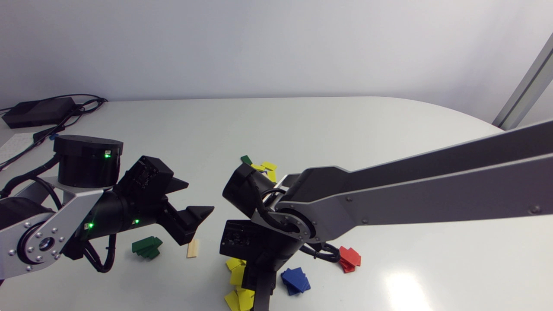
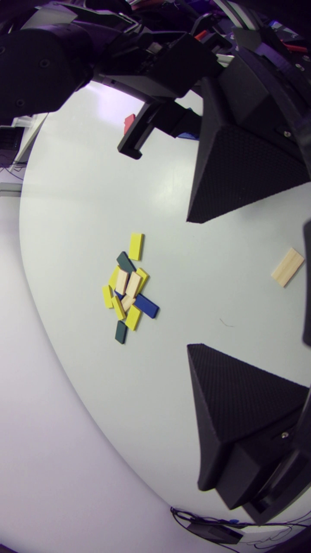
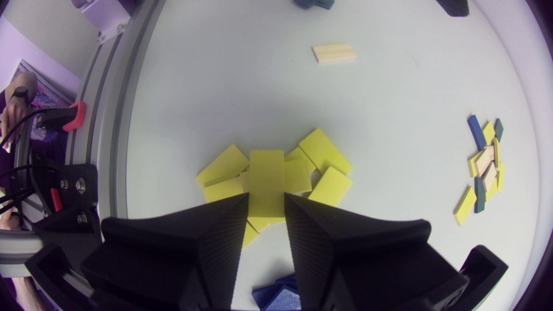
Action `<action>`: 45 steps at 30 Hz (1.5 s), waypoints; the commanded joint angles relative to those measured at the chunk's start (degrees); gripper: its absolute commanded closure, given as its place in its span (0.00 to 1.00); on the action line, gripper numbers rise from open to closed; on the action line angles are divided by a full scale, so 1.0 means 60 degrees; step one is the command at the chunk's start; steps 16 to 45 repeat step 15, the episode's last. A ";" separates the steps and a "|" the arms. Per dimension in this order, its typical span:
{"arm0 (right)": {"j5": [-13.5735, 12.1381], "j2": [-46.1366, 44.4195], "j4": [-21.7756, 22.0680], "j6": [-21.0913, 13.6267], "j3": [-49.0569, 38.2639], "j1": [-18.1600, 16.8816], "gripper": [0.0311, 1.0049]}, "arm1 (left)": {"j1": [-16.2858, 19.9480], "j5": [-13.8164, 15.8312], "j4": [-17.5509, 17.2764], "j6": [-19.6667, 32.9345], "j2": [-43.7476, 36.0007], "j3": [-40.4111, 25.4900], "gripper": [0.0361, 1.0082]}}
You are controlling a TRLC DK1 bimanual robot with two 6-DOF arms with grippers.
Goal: Take domino bricks one by one from the mixed stack on the table and place each onto the existing stack of the same color.
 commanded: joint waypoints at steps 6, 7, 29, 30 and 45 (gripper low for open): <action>-0.0033 0.0148 -0.0146 -0.0029 -0.0005 -0.0019 0.61 | 0.0025 0.0086 0.0132 -0.0025 -0.0120 -0.0207 0.01; -0.0048 0.0119 -0.0131 -0.0014 -0.0019 -0.0019 0.58 | 0.0011 0.0086 0.0132 -0.0025 -0.0120 -0.0207 0.01; 0.0011 -0.1038 -0.0409 0.0191 0.0010 -0.0034 0.52 | -0.0018 0.0086 0.0117 -0.0025 -0.0135 -0.0221 0.01; 0.0011 -0.1038 -0.0409 0.0191 0.0010 -0.0034 0.52 | -0.0018 0.0086 0.0117 -0.0025 -0.0135 -0.0221 0.01; 0.0011 -0.1038 -0.0409 0.0191 0.0010 -0.0034 0.52 | -0.0018 0.0086 0.0117 -0.0025 -0.0135 -0.0221 0.01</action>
